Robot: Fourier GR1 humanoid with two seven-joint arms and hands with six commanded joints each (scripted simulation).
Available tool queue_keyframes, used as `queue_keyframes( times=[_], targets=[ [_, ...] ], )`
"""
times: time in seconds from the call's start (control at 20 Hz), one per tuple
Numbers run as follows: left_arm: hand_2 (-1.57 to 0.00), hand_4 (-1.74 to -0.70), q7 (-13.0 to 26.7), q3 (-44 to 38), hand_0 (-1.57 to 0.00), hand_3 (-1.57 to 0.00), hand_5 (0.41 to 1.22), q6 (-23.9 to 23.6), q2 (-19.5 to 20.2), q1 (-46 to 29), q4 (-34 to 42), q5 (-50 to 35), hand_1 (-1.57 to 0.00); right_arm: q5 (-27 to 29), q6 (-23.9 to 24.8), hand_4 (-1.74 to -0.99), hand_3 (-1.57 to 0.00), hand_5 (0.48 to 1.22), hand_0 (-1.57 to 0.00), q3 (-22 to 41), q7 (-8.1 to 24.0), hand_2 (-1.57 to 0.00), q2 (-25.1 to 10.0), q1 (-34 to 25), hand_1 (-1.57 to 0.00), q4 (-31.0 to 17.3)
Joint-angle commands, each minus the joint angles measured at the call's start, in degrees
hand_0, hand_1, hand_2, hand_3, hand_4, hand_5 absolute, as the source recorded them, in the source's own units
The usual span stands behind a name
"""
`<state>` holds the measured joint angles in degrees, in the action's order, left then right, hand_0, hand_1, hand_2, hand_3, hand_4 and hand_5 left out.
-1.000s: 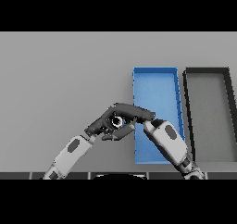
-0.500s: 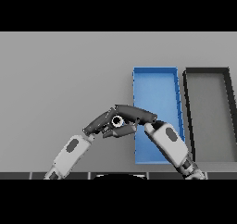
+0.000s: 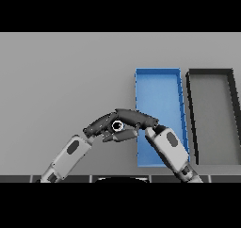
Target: Pick up the blue pipe and place it into the blue bin.
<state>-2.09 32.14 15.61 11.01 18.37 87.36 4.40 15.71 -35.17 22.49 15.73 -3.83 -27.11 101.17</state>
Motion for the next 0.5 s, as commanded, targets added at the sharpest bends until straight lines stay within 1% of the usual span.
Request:
queue_keyframes(
  times=[0.0,0.05,0.1,0.15,0.2,0.35,0.4,0.45],
  targets=[
    [-0.10,-0.91,0.27,0.15,-0.12,-0.11,0.735,-0.11,0.13,0.01,0.07,0.29,-0.12,-0.08,-0.12,-1.496,-1.57,1.216,-1.57,-0.50,0.76,-1.57,-0.05,-0.53,-1.57,-0.26],
    [-0.08,-0.90,0.39,-0.17,-0.10,-0.09,0.697,-0.13,0.19,0.33,-0.09,0.03,-0.09,-0.33,-0.23,-1.496,-1.57,1.217,-1.57,-0.98,1.40,-1.57,0.16,-1.29,-1.57,-0.60],
    [-0.07,-0.89,-0.38,-0.08,-0.08,-0.07,0.664,-0.03,0.56,-0.24,-0.08,-0.01,-0.07,-0.97,-0.31,-1.495,-1.57,1.218,-1.57,-0.88,1.81,-1.57,0.74,-1.30,-1.57,-0.61],
    [-0.05,-0.89,0.39,-0.30,-0.06,-0.06,0.638,0.10,0.40,-0.13,-0.07,-0.55,-0.06,-0.92,-0.57,-1.493,-1.57,1.219,-1.57,-1.29,1.86,-1.57,0.95,-1.13,-1.57,-0.73],
    [-0.04,-0.89,1.33,-0.38,-0.05,-0.05,0.617,0.42,0.07,-0.14,0.05,-1.27,-0.05,-0.59,-1.09,-1.491,-1.57,1.219,-1.57,-1.31,1.24,-1.57,1.01,-0.36,-1.57,0.01],
    [-0.02,-0.89,1.76,-0.41,-0.03,-0.02,0.576,0.21,-0.34,-0.77,-0.44,-1.87,-0.02,-0.24,-1.16,-1.489,-1.57,1.220,-1.57,-2.39,3.74,-1.57,2.67,-0.99,-1.57,-0.71],
    [-0.02,-0.90,2.36,-0.65,-0.02,-0.02,0.569,0.05,0.08,-1.05,0.21,-2.05,-0.02,0.23,-1.12,-1.488,-1.57,1.220,-1.57,-3.38,3.72,-1.57,2.82,-1.05,-1.57,-0.84],
    [-0.01,-0.90,2.46,-0.53,-0.02,-0.01,0.562,-0.14,0.19,-1.58,0.47,-2.02,-0.01,1.17,-0.61,-1.489,-1.57,1.220,-1.57,-3.56,5.47,-1.57,3.36,-1.15,-1.57,-0.18]
  ],
)
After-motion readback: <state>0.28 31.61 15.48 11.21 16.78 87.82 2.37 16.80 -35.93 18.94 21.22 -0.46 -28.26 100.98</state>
